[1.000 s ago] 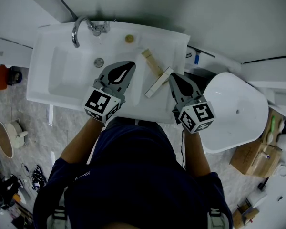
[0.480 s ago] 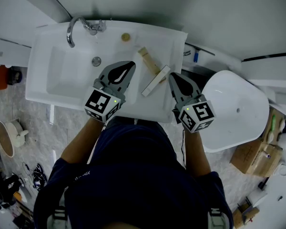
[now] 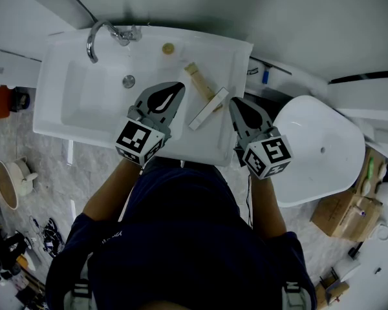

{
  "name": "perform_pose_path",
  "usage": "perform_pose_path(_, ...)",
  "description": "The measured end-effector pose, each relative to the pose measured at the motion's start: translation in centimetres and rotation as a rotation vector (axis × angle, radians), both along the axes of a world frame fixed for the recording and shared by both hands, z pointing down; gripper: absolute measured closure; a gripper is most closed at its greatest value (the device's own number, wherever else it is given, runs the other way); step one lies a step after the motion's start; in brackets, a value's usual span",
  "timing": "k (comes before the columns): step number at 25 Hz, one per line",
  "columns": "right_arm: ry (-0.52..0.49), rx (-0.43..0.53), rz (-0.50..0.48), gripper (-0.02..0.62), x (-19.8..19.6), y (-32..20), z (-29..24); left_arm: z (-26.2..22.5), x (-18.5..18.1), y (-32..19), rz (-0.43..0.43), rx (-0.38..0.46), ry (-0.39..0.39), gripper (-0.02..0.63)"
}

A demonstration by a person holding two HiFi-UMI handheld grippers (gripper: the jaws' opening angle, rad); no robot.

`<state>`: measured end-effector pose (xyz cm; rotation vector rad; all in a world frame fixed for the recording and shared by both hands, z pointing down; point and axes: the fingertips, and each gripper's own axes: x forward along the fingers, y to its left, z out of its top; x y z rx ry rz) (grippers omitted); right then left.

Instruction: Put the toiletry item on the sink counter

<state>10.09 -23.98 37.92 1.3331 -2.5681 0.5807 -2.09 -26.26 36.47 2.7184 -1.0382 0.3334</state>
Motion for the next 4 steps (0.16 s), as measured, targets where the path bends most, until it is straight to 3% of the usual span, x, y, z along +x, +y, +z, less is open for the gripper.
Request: perform_pose_path(4,0.0,0.001,-0.006,0.591,0.28,0.02,0.03,0.17,0.36,0.08,0.002,-0.002,-0.009,0.571)
